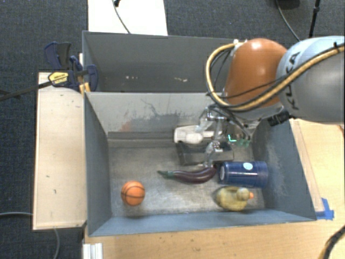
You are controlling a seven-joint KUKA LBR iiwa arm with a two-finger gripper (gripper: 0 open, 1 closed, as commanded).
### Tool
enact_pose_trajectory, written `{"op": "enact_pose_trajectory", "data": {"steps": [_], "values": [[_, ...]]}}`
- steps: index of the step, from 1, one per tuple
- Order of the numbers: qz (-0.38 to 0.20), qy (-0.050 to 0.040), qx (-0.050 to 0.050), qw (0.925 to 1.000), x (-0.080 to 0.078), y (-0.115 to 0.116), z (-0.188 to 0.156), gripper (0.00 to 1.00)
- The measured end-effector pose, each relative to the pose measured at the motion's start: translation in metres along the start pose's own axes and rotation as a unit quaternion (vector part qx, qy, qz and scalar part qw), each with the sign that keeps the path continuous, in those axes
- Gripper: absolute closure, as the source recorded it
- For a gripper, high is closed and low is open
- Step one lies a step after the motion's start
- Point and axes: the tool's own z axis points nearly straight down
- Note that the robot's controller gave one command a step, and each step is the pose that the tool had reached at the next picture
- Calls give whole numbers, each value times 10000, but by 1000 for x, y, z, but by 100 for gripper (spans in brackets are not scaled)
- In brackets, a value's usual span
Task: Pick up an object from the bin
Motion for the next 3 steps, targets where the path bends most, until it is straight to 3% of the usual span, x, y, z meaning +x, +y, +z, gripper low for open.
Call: {"op": "enact_pose_trajectory", "data": {"steps": [1, 2, 3], "values": [[4, -40, -1, 10000, -2, 0, -5, 0], [81, -84, -5, 9999, 30, -7, 68, 0], [-14, -37, -5, 10000, 33, -16, 73, 0]]}}
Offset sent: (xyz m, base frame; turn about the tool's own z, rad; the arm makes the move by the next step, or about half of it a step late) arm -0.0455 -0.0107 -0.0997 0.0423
